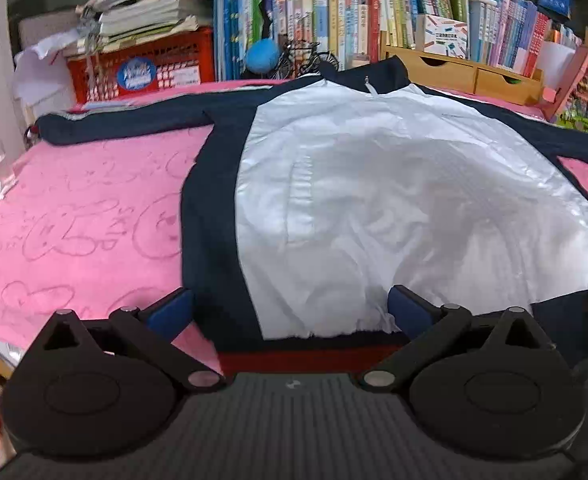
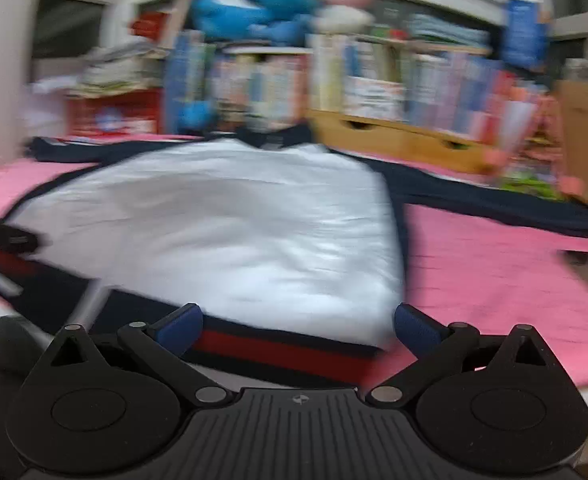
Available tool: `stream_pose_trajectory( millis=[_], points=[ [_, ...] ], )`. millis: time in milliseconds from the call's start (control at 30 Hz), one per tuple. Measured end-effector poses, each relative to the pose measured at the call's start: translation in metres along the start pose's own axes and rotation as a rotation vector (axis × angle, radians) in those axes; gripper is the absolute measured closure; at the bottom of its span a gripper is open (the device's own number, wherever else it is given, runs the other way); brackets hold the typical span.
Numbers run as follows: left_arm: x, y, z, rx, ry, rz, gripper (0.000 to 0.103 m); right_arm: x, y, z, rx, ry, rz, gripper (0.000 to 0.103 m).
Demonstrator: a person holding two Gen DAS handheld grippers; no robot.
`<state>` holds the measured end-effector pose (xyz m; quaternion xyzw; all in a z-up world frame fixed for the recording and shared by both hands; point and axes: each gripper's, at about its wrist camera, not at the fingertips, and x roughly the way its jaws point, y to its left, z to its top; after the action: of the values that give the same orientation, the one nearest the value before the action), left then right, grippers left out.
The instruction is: Fold clothes
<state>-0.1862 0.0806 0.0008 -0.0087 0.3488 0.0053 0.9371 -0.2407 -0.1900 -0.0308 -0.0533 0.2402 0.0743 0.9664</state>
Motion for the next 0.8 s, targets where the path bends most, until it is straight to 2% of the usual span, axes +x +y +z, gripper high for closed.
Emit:
stream_pose_trajectory(
  millis=[33, 133, 167, 200, 233, 267, 333, 367, 400, 433, 467, 500, 567, 633, 767, 800],
  points=[
    [-0.005, 0.003, 0.006, -0.007, -0.003, -0.028, 0.0, -0.003, -0.003, 0.005, 0.024, -0.008, 0.01, 0.0],
    [-0.014, 0.007, 0.04, 0.0, -0.056, -0.125, 0.0, 0.001, 0.0, 0.029, 0.083, -0.047, 0.134, 0.002],
    [-0.014, 0.008, 0.054, 0.009, -0.073, -0.156, 0.0, 0.006, 0.005, 0.039, 0.087, -0.052, 0.172, 0.009],
    [-0.011, 0.009, 0.07, 0.022, -0.089, -0.185, 0.0, 0.011, 0.01, 0.049, 0.091, -0.056, 0.21, 0.021],
    [-0.007, 0.009, 0.086, 0.041, -0.101, -0.203, 0.0, 0.018, 0.017, 0.06, 0.081, -0.061, 0.24, 0.026],
    [0.0, 0.008, 0.103, 0.065, -0.109, -0.203, 0.0, 0.029, 0.026, 0.074, 0.061, -0.065, 0.251, 0.031],
    [0.018, 0.0, 0.133, 0.11, -0.114, -0.185, 0.001, 0.054, 0.041, 0.101, 0.032, -0.068, 0.25, 0.032],
    [0.029, -0.005, 0.145, 0.13, -0.11, -0.183, 0.006, 0.07, 0.047, 0.111, 0.025, -0.057, 0.239, 0.036],
    [0.041, -0.012, 0.157, 0.15, -0.102, -0.188, 0.016, 0.085, 0.052, 0.118, 0.019, -0.038, 0.221, 0.043],
    [0.054, -0.017, 0.166, 0.157, -0.085, -0.207, 0.023, 0.101, 0.058, 0.125, 0.013, -0.02, 0.203, 0.049],
    [0.069, -0.023, 0.174, 0.154, -0.062, -0.235, 0.041, 0.117, 0.058, 0.129, 0.012, 0.012, 0.194, 0.06],
    [0.085, -0.027, 0.181, 0.142, -0.028, -0.266, 0.054, 0.134, 0.055, 0.128, 0.026, 0.068, 0.203, 0.071],
    [0.119, -0.037, 0.191, 0.111, 0.055, -0.321, 0.055, 0.146, 0.054, 0.118, 0.026, 0.125, 0.224, 0.079],
    [0.152, -0.054, 0.194, 0.13, 0.119, -0.335, 0.058, 0.152, 0.055, 0.106, 0.008, 0.154, 0.24, 0.079],
    [0.212, -0.086, 0.188, 0.178, 0.238, -0.318, 0.058, 0.139, 0.047, 0.09, -0.016, 0.127, 0.27, 0.079],
    [0.221, -0.092, 0.189, 0.196, 0.24, -0.307, 0.057, 0.137, 0.044, 0.088, -0.012, 0.12, 0.277, 0.078]
  ],
)
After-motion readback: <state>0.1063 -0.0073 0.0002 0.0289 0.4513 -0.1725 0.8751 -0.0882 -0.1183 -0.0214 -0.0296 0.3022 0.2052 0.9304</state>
